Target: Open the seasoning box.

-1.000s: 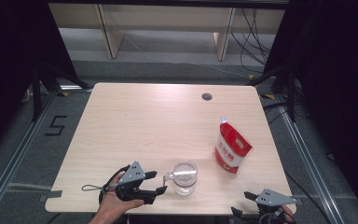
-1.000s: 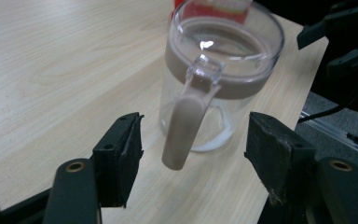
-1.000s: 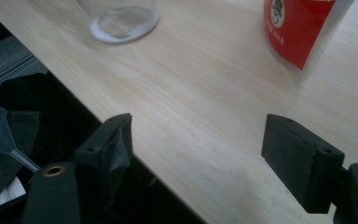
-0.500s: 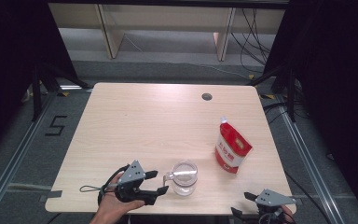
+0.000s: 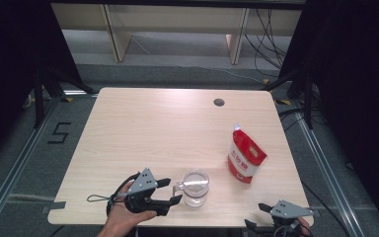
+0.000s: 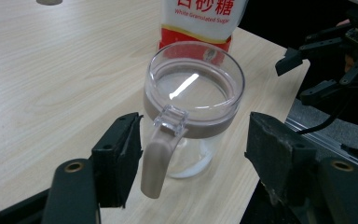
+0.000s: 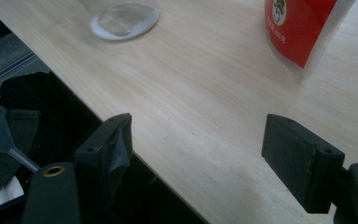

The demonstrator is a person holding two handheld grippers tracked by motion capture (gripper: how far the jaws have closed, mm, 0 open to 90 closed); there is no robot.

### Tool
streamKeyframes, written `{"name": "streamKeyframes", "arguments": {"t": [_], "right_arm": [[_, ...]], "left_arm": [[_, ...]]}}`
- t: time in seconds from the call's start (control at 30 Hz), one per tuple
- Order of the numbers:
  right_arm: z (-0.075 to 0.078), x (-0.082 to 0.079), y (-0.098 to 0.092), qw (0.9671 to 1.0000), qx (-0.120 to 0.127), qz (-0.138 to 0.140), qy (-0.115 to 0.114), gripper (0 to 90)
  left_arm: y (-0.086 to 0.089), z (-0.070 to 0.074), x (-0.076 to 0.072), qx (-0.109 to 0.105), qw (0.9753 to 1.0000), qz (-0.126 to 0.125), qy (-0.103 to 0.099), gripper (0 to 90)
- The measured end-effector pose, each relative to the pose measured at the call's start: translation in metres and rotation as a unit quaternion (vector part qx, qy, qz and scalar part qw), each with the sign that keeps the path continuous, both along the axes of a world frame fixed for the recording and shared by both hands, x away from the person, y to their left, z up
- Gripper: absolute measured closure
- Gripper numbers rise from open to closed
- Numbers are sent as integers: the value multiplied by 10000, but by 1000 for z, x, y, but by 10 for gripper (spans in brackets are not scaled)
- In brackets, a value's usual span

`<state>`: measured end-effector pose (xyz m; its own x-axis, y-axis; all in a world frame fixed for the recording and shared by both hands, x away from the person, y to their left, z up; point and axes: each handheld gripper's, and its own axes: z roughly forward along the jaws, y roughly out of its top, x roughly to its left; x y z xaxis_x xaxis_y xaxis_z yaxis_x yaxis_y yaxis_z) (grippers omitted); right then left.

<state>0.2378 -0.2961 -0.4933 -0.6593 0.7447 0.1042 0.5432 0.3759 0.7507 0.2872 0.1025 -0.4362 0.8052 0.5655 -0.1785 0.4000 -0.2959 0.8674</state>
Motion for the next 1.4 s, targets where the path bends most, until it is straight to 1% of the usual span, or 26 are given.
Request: {"name": "streamKeyframes", "arguments": {"t": [0.07,0.1,0.13,0.2,0.23,0.3,0.37,0.43,0.47,0.5,0.53,0.6,0.63,0.7,0.77,0.8,0.83,0.93,1.03,1.13,1.17,1.2,1.23,1.3,1.33,1.4], "right_arm": [[0,1,1,10000,71,33,52,250],[0,3,-1,9999,8,105,-65,249],[0,3,0,9999,14,102,-63,249],[1,1,2,10000,49,34,37,249],[1,0,3,10000,37,64,52,249],[0,2,2,9999,29,115,-65,249],[1,1,2,10000,17,67,-26,250],[1,1,2,10000,29,73,-18,252],[1,1,2,10000,22,67,-11,252],[1,0,3,10000,-4,45,19,253],[0,1,3,9999,-51,75,-90,257],[1,2,5,9998,-54,170,-109,262],[1,2,7,9999,-14,128,-71,262],[2,2,9,9998,3,172,-75,293],[5,1,11,9993,22,251,-278,344],[6,-1,13,9995,86,168,-271,339],[6,1,12,9988,12,234,-424,339],[6,-1,14,9995,81,167,-236,343],[6,2,14,9988,59,339,-361,346],[6,2,15,9986,-14,281,-441,367],[6,3,16,9986,-32,334,-420,377],[6,3,17,9985,-32,307,-454,390],[6,1,20,9990,59,274,-341,402],[7,4,20,9979,-47,395,-510,413],[7,4,21,9977,-35,455,-508,417],[7,4,22,9977,-58,509,-438,423]], "left_arm": [[-1,2,0,5,10000,39,-52,380],[-1,2,0,-57,9999,43,-76,391],[-1,3,0,-89,9999,53,-103,400],[-1,4,0,-184,9997,33,-158,446],[0,6,0,-115,9997,39,-195,466],[0,6,1,-162,9995,-43,-259,541],[0,7,1,-181,9995,56,-246,597],[2,8,3,-167,9990,42,-418,666],[2,9,3,-170,9991,157,-365,701],[2,9,4,-210,9987,179,-417,740],[3,10,6,-218,9985,136,-486,774],[2,10,7,-175,9987,185,-446,813],[0,8,8,-227,9988,203,-391,824],[-1,6,8,-90,9990,202,-387,837],[-2,4,11,-67,9988,123,-477,844],[-3,3,11,-55,9990,173,-409,848],[-3,3,12,-52,9990,195,-404,852],[-3,1,13,-8,9990,185,-397,860],[-3,0,12,-23,9991,208,-379,860],[-4,-1,13,24,9991,157,-402,862],[-5,-2,14,45,9989,85,-460,864],[-6,-3,12,74,9991,168,-382,866],[-5,-3,14,124,9988,115,-451,867],[-6,-5,13,98,9991,171,-387,869],[-6,-6,15,127,9989,94,-448,869],[-6,-6,15,78,9990,119,-423,871]]}}
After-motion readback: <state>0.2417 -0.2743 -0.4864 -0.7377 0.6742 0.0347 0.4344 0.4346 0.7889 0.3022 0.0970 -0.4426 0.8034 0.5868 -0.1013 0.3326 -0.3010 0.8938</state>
